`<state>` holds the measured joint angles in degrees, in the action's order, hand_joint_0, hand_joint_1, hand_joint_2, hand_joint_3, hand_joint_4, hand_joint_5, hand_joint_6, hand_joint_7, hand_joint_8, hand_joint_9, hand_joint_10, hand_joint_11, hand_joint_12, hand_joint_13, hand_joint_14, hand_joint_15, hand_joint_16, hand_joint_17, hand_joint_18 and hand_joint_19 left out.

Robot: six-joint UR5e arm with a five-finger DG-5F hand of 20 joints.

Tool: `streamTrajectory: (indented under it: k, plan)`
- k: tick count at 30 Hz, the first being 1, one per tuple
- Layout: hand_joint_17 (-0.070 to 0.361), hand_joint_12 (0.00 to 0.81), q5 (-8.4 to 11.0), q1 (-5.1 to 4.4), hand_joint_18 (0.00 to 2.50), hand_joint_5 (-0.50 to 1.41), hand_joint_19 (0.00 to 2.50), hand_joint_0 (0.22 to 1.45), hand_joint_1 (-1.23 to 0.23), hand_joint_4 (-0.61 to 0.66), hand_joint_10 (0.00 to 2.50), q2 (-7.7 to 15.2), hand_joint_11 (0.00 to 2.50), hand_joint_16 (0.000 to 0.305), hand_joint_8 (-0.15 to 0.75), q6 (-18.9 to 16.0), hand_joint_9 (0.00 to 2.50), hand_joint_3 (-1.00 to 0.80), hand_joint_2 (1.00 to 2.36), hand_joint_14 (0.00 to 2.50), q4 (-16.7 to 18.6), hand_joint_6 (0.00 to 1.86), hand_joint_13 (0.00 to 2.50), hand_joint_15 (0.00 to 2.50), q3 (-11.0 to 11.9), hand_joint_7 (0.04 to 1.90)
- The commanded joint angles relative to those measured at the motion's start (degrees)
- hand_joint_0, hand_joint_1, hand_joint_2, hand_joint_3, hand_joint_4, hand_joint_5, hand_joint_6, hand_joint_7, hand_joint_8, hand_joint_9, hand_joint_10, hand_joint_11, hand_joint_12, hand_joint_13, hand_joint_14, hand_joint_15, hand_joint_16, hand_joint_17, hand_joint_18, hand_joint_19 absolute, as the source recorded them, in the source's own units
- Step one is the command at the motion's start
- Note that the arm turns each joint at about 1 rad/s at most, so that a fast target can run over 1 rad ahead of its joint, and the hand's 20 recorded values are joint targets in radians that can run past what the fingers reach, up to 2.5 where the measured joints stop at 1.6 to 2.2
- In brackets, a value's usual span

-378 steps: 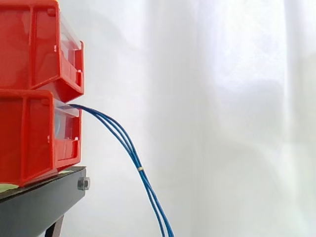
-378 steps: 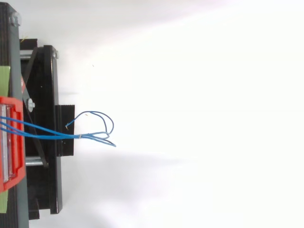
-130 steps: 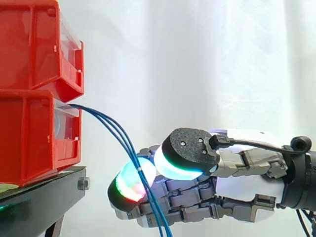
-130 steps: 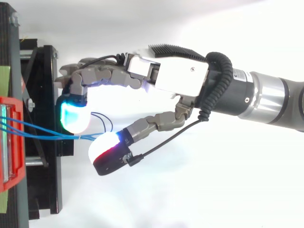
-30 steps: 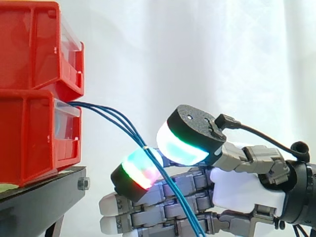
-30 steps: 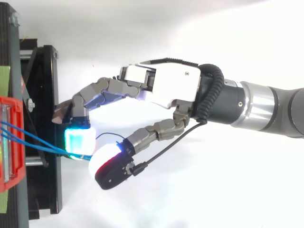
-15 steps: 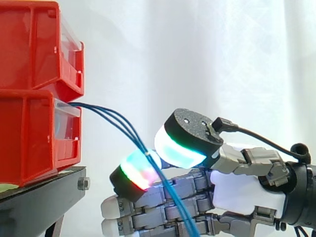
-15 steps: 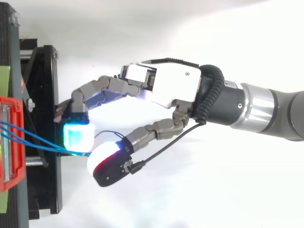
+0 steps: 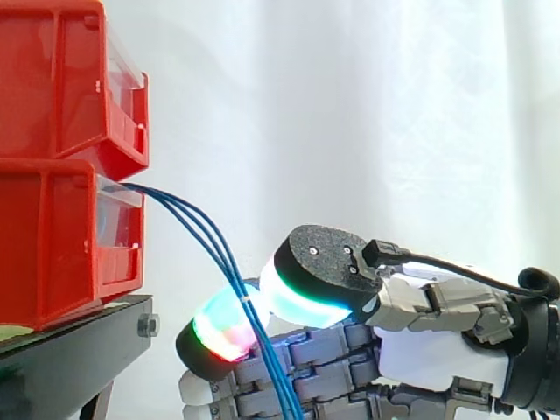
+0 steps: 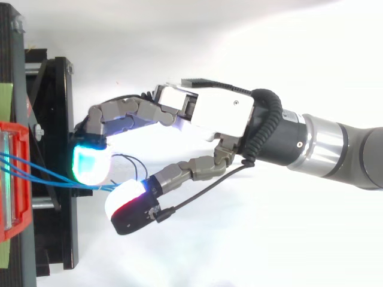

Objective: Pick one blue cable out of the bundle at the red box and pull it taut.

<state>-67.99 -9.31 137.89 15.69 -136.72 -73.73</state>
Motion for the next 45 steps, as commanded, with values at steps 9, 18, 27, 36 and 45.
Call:
streamTrajectory:
  k: [9, 18, 27, 36, 45]
  plan:
    - [0.138, 0.431, 0.66, -0.71, 0.45, -0.10, 0.23, 0.50, -0.74, 0.36, 0.01, 4.32, 0.25, 0.061, 0.351, -0.49, 0.59, -0.50, 1.00, 0.01, 2.69, 0.50, 0.48, 0.16, 3.07, 1.10]
    - [0.136, 0.430, 0.49, -0.71, 0.46, -0.10, 0.23, 0.50, -0.70, 0.35, 0.01, 4.32, 0.25, 0.061, 0.353, -2.77, 0.61, -0.50, 1.00, 0.01, 2.16, 0.50, 0.49, 0.16, 3.15, 1.10]
    - [0.137, 0.430, 0.40, -0.62, 0.46, -0.10, 0.24, 0.50, -0.62, 0.37, 0.01, 4.14, 0.25, 0.061, 0.359, -3.04, 0.63, -0.50, 1.00, 0.01, 1.98, 0.50, 0.49, 0.17, 3.15, 1.07]
    - [0.136, 0.429, -0.22, -0.53, 0.46, -0.10, 0.25, 0.51, -0.59, 0.36, 0.01, 4.14, 0.25, 0.061, 0.358, -5.32, 0.64, -0.50, 1.00, 0.00, 1.81, 0.50, 0.50, 0.17, 3.07, 1.08]
    - [0.134, 0.426, -1.27, -0.44, 0.47, -0.10, 0.25, 0.52, -0.59, 0.34, 0.01, 4.14, 0.25, 0.060, 0.358, -5.76, 0.65, -0.47, 1.00, 0.01, 1.72, 0.50, 0.51, 0.18, 3.15, 1.10]
